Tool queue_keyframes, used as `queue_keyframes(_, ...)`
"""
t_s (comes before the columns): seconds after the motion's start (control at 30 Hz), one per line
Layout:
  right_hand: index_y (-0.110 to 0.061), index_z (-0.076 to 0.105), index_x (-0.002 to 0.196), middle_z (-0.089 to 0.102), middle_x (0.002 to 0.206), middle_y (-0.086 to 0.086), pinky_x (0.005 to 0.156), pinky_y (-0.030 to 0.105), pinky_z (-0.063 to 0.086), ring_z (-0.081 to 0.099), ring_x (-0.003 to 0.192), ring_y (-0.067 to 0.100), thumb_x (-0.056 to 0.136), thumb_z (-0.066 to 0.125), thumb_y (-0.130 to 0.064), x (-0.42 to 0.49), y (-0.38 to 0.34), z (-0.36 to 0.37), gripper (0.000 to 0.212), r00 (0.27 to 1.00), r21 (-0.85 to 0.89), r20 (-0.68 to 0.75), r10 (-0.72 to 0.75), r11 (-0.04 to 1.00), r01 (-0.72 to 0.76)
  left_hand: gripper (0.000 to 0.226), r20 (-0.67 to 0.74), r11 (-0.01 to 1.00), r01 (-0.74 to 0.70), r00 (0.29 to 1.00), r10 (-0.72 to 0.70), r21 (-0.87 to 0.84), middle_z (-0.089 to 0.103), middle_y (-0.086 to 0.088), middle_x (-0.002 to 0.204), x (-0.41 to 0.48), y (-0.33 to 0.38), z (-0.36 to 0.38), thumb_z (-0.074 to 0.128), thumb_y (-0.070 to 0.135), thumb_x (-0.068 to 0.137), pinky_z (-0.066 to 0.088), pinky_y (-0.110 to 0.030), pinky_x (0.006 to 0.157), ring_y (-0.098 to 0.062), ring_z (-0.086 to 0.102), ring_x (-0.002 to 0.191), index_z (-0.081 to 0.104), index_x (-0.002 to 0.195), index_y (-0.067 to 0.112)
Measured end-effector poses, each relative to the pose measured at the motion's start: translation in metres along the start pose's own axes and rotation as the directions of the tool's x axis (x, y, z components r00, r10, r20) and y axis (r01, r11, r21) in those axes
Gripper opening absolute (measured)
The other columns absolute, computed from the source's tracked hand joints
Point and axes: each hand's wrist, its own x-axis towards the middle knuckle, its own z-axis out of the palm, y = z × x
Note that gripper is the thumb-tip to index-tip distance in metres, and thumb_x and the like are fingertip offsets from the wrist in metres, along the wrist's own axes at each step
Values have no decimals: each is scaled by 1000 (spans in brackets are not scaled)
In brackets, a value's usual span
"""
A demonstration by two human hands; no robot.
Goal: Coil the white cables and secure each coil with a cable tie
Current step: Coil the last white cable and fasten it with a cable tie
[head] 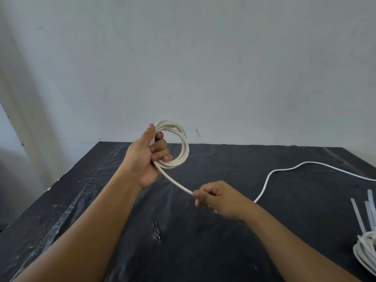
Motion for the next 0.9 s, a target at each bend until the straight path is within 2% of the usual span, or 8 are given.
queue_keyframes(0.17,-18,44,56,38,46,-10,46,21,31,32,44,5,71,69,-61,9,24,-29,52,935,-78,-354,10,996,-40,35,119,977,77,988,-102,197,24,8,48,-13,7,-1,45,44,90,32,-21,40,-5,21,35,47,73,14)
queue_keyframes(0.33,-18,36,52,31,44,-10,43,24,27,26,42,8,60,80,-59,19,22,-59,60,892,-67,-446,77,991,-119,35,128,834,67,978,-163,548,24,4,51,-21,-1,-1,43,39,95,31,-25,43,-10,18,40,45,75,10)
queue_keyframes(0.4,-19,37,54,30,47,-6,42,24,24,23,43,10,63,84,-47,26,10,-63,56,884,153,-425,193,978,-140,34,95,745,36,987,-133,666,26,3,51,-19,-10,2,39,33,100,28,-24,44,-11,19,41,45,75,10)
queue_keyframes(0.53,-8,56,69,39,53,-2,39,19,34,34,42,7,89,65,-18,38,-7,-64,23,907,791,-165,388,602,-114,34,34,593,-10,999,-29,805,35,6,49,-9,-34,3,41,32,100,29,-27,47,-11,28,42,46,72,13)
queue_keyframes(0.6,5,62,86,49,61,3,42,19,44,44,47,9,92,49,-7,36,-21,-60,18,939,925,-80,333,375,-54,35,25,536,-21,1000,-1,844,41,11,47,-4,-44,1,43,35,98,32,-28,50,-10,34,43,47,69,17)
queue_keyframes(0.67,8,60,101,52,71,8,52,24,52,50,57,12,91,39,1,32,-33,-54,24,971,957,-55,233,289,-16,35,9,550,-15,1000,14,835,43,12,47,-2,-51,3,43,36,98,33,-30,52,-9,36,44,46,68,17)
queue_keyframes(0.8,-5,62,115,53,87,13,62,27,54,49,61,10,95,39,3,29,-49,-24,31,990,759,-99,99,651,11,37,-25,635,-13,998,51,772,43,6,55,2,-58,12,36,41,99,34,-36,57,-14,37,52,48,80,12)
queue_keyframes(0.9,-15,64,124,66,91,1,66,24,54,58,62,5,96,54,-11,35,-47,-4,30,918,418,-391,63,901,116,47,-24,700,-25,998,60,714,48,0,61,2,-61,18,28,46,101,38,-33,56,-18,44,59,53,85,9)
